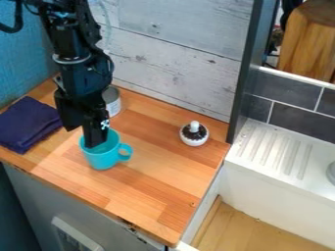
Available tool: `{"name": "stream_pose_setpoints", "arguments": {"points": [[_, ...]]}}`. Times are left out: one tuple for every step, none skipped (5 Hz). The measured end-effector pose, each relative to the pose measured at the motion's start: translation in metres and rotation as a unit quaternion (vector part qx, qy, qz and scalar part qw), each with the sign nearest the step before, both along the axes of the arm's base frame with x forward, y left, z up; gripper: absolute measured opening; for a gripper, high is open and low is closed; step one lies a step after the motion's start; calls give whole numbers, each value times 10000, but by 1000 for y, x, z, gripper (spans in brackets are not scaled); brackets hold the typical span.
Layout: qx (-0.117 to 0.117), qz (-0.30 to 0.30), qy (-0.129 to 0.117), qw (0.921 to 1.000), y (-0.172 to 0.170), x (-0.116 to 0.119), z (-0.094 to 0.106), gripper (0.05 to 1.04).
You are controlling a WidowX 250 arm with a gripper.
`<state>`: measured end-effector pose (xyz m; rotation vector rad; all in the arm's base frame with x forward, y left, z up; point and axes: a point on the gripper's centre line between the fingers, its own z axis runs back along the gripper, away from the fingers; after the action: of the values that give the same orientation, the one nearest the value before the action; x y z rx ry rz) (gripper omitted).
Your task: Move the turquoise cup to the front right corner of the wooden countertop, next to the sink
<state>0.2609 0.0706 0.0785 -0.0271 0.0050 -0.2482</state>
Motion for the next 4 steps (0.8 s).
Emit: {"name": "stream_pose_setpoints", "arguments": {"points": [[-35, -7, 125, 9999, -1, -3, -7, 1001], [-24, -51, -24, 10000, -2, 1, -11, 1001], [41, -140, -155, 9998, -8, 6, -12, 1001], [102, -222, -163, 9996, -10, 9, -20, 1001]]}}
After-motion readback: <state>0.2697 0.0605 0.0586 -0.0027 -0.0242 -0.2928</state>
